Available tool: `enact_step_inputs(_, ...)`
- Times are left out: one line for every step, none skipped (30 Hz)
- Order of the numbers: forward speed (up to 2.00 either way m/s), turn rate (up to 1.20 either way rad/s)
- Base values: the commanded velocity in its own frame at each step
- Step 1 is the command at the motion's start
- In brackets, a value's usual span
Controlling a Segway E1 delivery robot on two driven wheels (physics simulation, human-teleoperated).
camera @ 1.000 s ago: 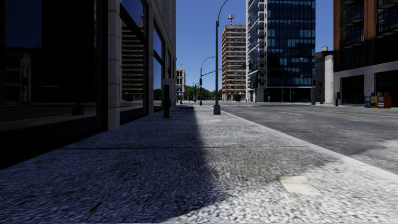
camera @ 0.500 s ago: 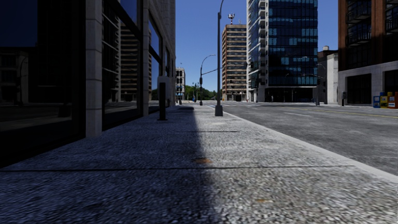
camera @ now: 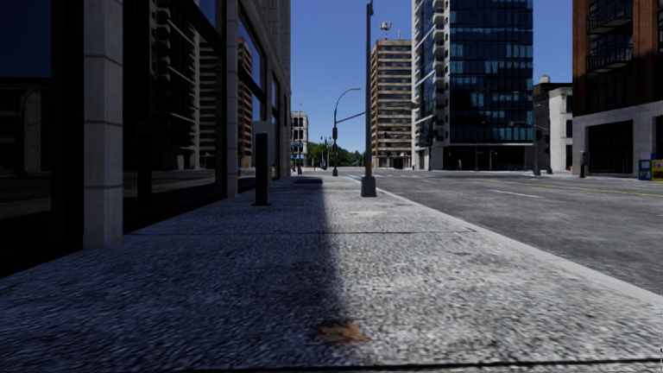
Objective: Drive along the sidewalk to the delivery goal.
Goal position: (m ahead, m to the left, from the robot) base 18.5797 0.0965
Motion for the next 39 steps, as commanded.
enact_step_inputs(2.00,0.00)
enact_step_inputs(2.00,0.00)
enact_step_inputs(2.00,0.00)
enact_step_inputs(2.00,0.00)
enact_step_inputs(2.00,0.00)
enact_step_inputs(2.00,0.00)
enact_step_inputs(2.00,0.00)
enact_step_inputs(2.00,0.00)
enact_step_inputs(2.00,0.00)
enact_step_inputs(2.00,0.00)
enact_step_inputs(2.00,0.00)
enact_step_inputs(2.00,0.00)
enact_step_inputs(2.00,0.00)
enact_step_inputs(2.00,0.00)
enact_step_inputs(2.00,0.00)
enact_step_inputs(2.00,0.00)
enact_step_inputs(2.00,0.00)
enact_step_inputs(2.00,0.00)
enact_step_inputs(2.00,0.00)
enact_step_inputs(2.00,0.00)
enact_step_inputs(2.00,0.00)
enact_step_inputs(2.00,0.00)
enact_step_inputs(2.00,0.00)
enact_step_inputs(2.00,0.00)
enact_step_inputs(2.00,0.00)
enact_step_inputs(2.00,0.00)
enact_step_inputs(2.00,0.00)
enact_step_inputs(2.00,0.00)
enact_step_inputs(2.00,0.00)
enact_step_inputs(2.00,0.00)
enact_step_inputs(2.00,0.00)
enact_step_inputs(2.00,0.00)
enact_step_inputs(2.00,0.00)
enact_step_inputs(2.00,0.00)
enact_step_inputs(2.00,0.00)
enact_step_inputs(2.00,0.00)
enact_step_inputs(2.00,0.00)
enact_step_inputs(2.00,0.00)
enact_step_inputs(2.00,0.00)
